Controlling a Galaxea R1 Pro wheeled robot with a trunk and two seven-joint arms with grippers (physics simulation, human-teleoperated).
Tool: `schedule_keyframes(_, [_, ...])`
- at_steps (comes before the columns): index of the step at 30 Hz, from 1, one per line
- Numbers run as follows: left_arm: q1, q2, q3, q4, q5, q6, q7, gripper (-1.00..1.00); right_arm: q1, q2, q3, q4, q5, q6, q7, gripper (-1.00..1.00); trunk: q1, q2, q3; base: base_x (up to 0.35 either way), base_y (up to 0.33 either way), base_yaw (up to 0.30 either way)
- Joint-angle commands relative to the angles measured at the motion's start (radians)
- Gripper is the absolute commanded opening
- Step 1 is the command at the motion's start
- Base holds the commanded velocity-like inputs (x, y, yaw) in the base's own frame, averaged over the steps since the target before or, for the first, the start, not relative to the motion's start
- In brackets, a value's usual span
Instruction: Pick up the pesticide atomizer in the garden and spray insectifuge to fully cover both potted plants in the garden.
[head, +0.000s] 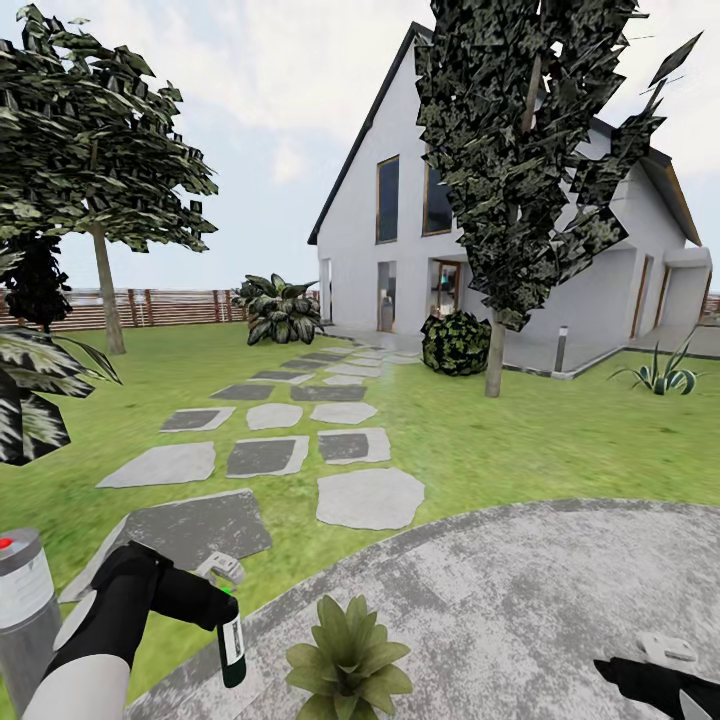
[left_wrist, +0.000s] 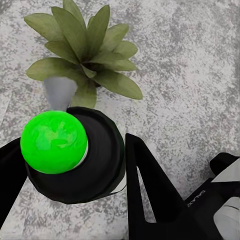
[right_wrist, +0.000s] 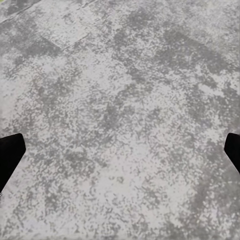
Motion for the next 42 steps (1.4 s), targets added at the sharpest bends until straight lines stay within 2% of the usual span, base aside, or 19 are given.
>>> schedule_keyframes(1, [-0.001,-0.001,-0.003,-0.001,-0.008,0.011,-0.009,-1.00,-0.001,0.000,-0.004,-0.001,-0.009,0.006,0.004,1.00,0.000,-0.001,-0.001,0.000,0.000,-0.001])
schedule_keyframes(3, [0.000,-0.001,-0.019,-0.001,-0.027,0.011,-0.009,-1.00,-0.001,-0.001,-0.004,-0.001,-0.010,0.008,0.004,1.00,0.000,-0.001,-0.001,0.000,0.000,0.000])
schedule_keyframes(6, [0.000,-0.002,-0.041,-0.001,-0.104,0.011,-0.009,-1.00,-0.001,-0.001,-0.005,0.001,-0.012,0.009,0.002,1.00,0.000,-0.001,-0.003,0.000,0.000,0.000])
schedule_keyframes(8, [0.000,-0.003,-0.046,-0.001,-0.121,0.012,-0.010,-1.00,-0.001,-0.001,-0.005,0.001,-0.013,0.008,0.002,1.00,0.000,-0.001,-0.006,0.000,0.000,0.000])
schedule_keyframes(11, [0.000,-0.003,-0.048,-0.001,-0.132,0.012,-0.010,-1.00,-0.001,-0.001,-0.005,0.002,-0.013,0.008,0.005,1.00,0.000,-0.001,-0.011,0.000,0.000,0.000])
schedule_keyframes(20, [0.001,-0.002,-0.047,0.001,-0.135,0.011,-0.009,-1.00,-0.001,-0.001,-0.005,0.004,-0.013,0.008,0.002,1.00,0.000,-0.001,-0.025,0.001,0.000,0.000])
schedule_keyframes(25, [0.001,-0.002,-0.053,0.079,-0.136,0.012,-0.010,-1.00,-0.001,-0.001,-0.005,0.004,-0.013,0.008,0.001,1.00,0.000,-0.001,-0.033,0.154,0.000,0.000])
schedule_keyframes(37, [0.000,-0.002,-0.055,0.093,-0.140,0.011,-0.008,-1.00,-0.001,0.001,-0.005,0.004,-0.013,0.009,-0.002,1.00,0.000,-0.001,-0.044,0.076,0.000,0.000])
schedule_keyframes(39, [0.000,0.000,-0.055,0.093,-0.152,0.010,-0.007,-1.00,-0.001,0.001,-0.005,0.004,-0.013,0.009,-0.001,1.00,0.000,-0.001,-0.046,0.000,0.000,0.000])
schedule_keyframes(42, [0.000,0.001,-0.055,0.093,-0.206,0.009,-0.005,-1.00,-0.001,0.001,-0.005,0.004,-0.013,0.009,0.000,1.00,0.000,-0.001,-0.050,0.000,0.000,0.000])
